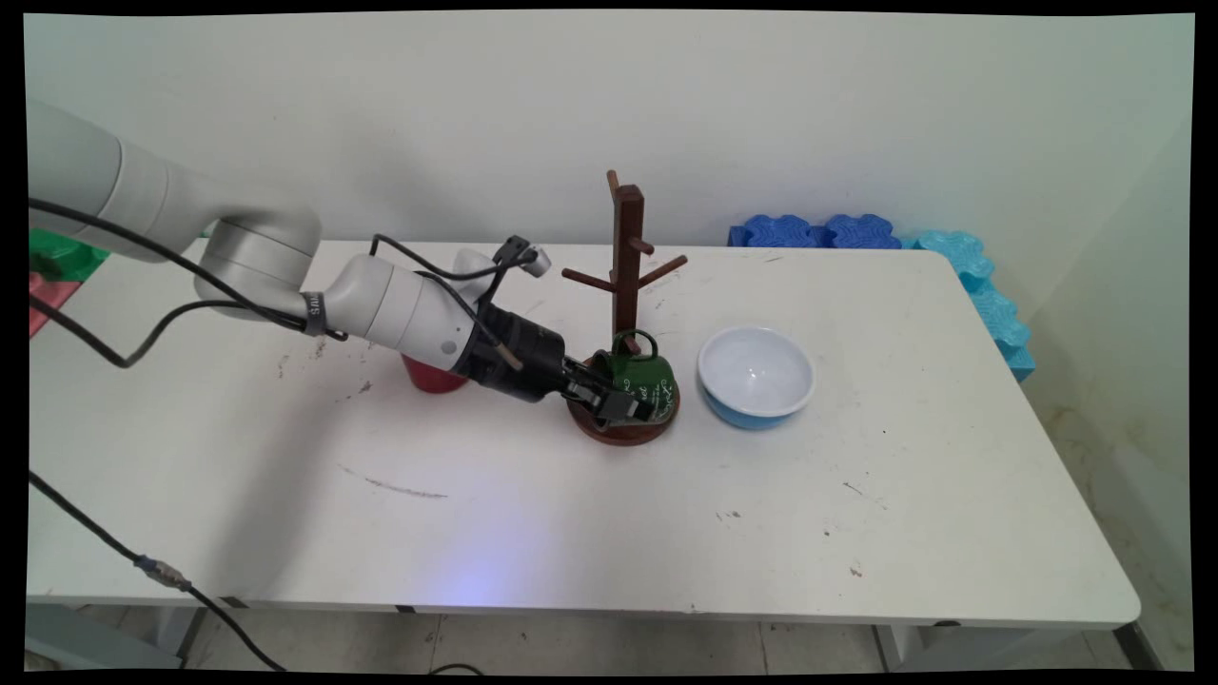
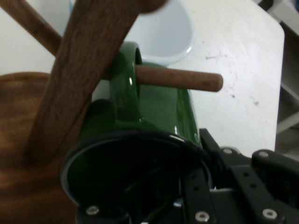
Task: Place the picked object on the table
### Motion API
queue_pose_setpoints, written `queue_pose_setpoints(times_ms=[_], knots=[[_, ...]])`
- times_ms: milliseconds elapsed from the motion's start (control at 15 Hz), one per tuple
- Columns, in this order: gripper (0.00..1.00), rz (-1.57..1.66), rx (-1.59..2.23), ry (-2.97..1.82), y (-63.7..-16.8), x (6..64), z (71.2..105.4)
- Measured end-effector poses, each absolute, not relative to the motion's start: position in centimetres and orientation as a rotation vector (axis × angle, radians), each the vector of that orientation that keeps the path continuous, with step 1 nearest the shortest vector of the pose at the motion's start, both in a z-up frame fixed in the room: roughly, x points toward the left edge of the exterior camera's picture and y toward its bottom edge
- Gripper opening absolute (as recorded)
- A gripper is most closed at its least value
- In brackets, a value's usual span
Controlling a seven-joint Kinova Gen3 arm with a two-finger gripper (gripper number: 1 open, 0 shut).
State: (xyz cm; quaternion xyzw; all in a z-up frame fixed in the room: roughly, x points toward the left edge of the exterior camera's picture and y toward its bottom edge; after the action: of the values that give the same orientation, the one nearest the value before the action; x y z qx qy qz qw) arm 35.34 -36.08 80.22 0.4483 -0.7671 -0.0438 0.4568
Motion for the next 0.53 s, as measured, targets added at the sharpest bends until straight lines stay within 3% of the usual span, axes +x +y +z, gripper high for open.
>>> queue_pose_setpoints(times_ms=[533], knots=[[0.0,-0.1,1.081,-1.9,-35.76,35.37,80.75]])
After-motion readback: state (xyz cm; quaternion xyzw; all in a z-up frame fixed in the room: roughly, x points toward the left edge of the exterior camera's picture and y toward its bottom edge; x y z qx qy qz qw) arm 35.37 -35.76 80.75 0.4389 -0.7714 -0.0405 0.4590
